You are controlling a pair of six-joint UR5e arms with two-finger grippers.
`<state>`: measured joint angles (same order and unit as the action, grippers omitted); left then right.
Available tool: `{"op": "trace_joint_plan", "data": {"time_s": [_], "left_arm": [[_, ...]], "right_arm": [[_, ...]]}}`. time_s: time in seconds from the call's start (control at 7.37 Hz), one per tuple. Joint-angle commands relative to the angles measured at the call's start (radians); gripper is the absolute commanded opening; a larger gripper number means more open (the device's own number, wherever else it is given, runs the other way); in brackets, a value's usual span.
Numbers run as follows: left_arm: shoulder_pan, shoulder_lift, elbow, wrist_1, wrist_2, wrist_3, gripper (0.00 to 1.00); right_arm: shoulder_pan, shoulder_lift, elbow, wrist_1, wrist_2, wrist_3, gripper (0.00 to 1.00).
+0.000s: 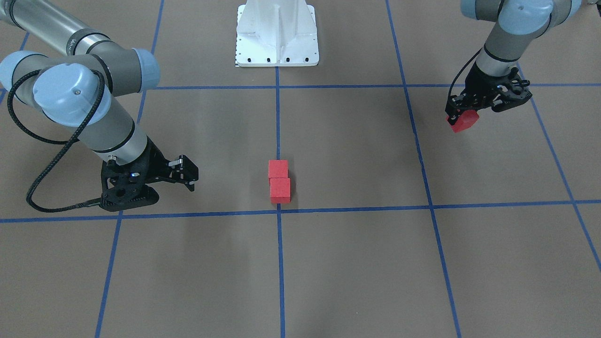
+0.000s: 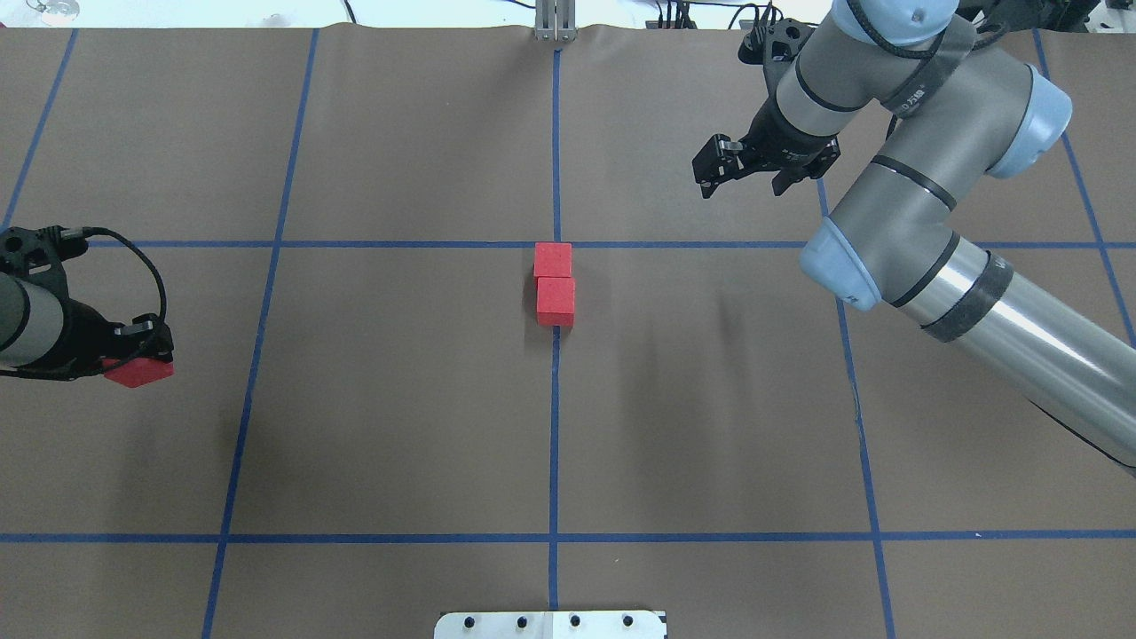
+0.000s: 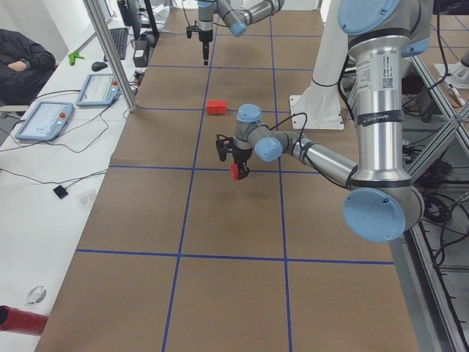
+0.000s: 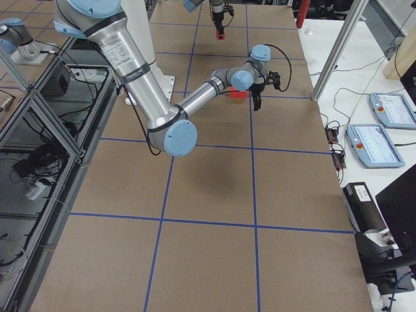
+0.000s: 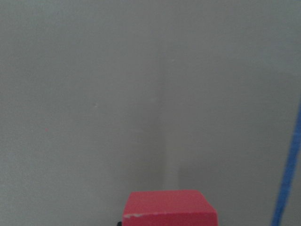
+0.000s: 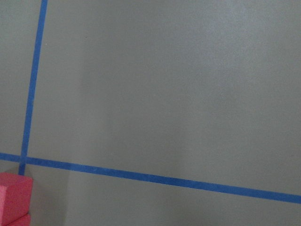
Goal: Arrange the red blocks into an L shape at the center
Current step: 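Carry the red cube with the left gripper toward the two-cube column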
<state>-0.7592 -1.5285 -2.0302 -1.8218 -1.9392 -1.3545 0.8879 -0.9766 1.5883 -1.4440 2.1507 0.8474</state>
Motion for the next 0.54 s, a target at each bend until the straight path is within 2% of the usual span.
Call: {"op": "trace_joint_plan", "data": {"time_s": [0.0,0.14,0.41], "left_arm": [[-0.011,-0.326,0.087,0.28,0.003,-0.189,0.0],[-0.011,-0.452,0.181,0.32,0.003,-0.319,0.0],[-0.006,-0.614,0.36,0.32,0.005,-0.546,0.0]], "right_arm": [[0.022,-0.037,0.033,0.004,0.003,-0.046,0.99],[0.034,-0.063,0.041,0.004,0.0,-0.097,0.99],[0.062,-0.109,0.045,0.002,0.0,-0.207,0.99]]}}
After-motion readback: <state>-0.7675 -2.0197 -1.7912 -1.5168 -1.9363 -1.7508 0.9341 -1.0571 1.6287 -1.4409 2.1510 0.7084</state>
